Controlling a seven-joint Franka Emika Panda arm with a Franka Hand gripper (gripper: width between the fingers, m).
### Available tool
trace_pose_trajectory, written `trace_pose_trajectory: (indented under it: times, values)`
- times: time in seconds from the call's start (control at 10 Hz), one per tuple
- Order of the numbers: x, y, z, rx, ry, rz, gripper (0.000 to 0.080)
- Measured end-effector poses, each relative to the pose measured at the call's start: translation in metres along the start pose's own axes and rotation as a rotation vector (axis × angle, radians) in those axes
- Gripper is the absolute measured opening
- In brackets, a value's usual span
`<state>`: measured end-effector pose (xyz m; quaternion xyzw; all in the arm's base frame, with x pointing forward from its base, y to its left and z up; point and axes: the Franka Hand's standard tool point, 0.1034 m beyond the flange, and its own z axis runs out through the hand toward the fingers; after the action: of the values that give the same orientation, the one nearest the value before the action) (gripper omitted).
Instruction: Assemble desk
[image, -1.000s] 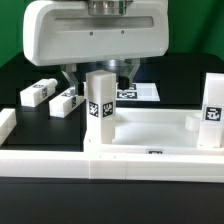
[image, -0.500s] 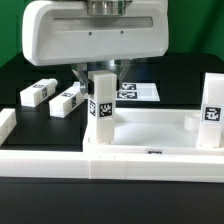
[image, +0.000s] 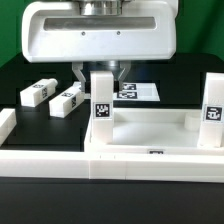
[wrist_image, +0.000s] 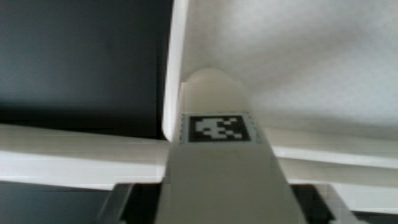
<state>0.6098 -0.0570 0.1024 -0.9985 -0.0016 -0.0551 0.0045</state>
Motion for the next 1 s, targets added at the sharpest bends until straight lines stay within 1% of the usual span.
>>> trace_pose_trajectory:
  times: [0.2,0.4,0.5,0.7,0.9,1.0]
  values:
    - [0.0008,-0.0007,0.0005,-0.001,0.014,0.193,0.029]
    - [-0.0001,0.0061,0.0004,-0.006,0.015,0.349,0.029]
    - [-0.001,0.0069,0.0005,-0.009,0.014,0.43,0.0294]
    - [-0.0016,0.008,0.0003,-0.019,0.019,0.5,0.0302]
    - [-0.0023,0.0086,0.0002,-0.02,0.017,0.53,0.0309]
    - [-0.0023,0.0087,0.0004,-0.019,0.017,0.546,0.0386]
